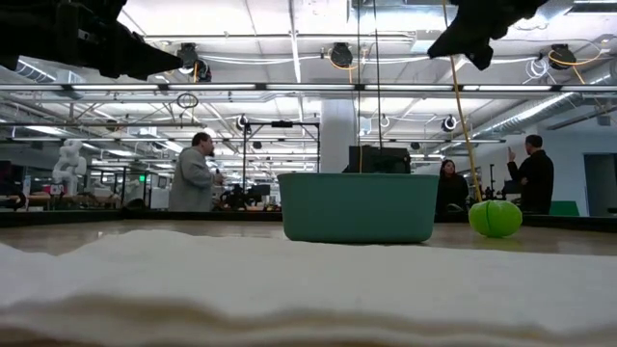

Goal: Pick and placing Produce into tupperware
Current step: Put the top sliced green cabbage into the green bin

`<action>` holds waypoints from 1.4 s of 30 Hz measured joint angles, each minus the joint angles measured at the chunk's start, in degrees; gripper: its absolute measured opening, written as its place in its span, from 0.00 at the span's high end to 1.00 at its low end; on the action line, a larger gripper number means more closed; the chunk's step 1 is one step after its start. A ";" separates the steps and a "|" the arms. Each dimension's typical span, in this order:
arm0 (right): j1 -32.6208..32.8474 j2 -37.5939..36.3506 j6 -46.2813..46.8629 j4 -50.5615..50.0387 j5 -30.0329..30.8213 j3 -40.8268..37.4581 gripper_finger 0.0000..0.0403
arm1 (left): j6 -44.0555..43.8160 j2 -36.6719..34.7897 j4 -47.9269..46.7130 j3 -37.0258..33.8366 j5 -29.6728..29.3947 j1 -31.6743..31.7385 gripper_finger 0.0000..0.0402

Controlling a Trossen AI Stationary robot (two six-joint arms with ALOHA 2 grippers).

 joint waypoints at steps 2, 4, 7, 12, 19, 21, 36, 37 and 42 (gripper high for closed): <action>-0.99 1.82 -0.33 -1.70 -1.67 1.13 1.00 | 0.00 0.02 0.00 0.00 0.00 0.00 0.92; -2.30 3.53 -0.39 -3.40 -4.12 2.32 1.00 | 0.00 0.00 0.00 0.00 0.00 0.00 0.92; -4.68 6.21 0.27 -5.31 -9.94 4.06 1.00 | 0.01 0.00 0.01 0.00 0.00 0.00 0.92; -7.03 10.14 -0.69 -9.28 -15.33 6.02 1.00 | 0.02 0.00 0.02 0.00 0.00 0.00 0.92; -8.11 14.21 -4.14 -18.52 -16.58 7.44 1.00 | 0.02 0.02 0.00 0.00 0.00 0.00 0.92; -8.09 14.97 -3.81 -20.11 -16.59 7.47 1.00 | 0.02 0.00 -0.02 0.00 0.00 0.00 0.92; -4.49 16.36 1.49 -26.25 -14.18 7.47 1.00 | 0.53 0.02 -0.44 0.02 0.00 0.00 0.92; -3.83 16.65 2.32 -26.39 -14.18 7.47 1.00 | 0.54 0.02 -0.44 0.02 0.00 0.00 0.92; -1.70 17.39 5.18 -28.36 -13.47 7.77 1.00 | 0.52 0.02 -0.44 0.02 -0.02 0.00 0.92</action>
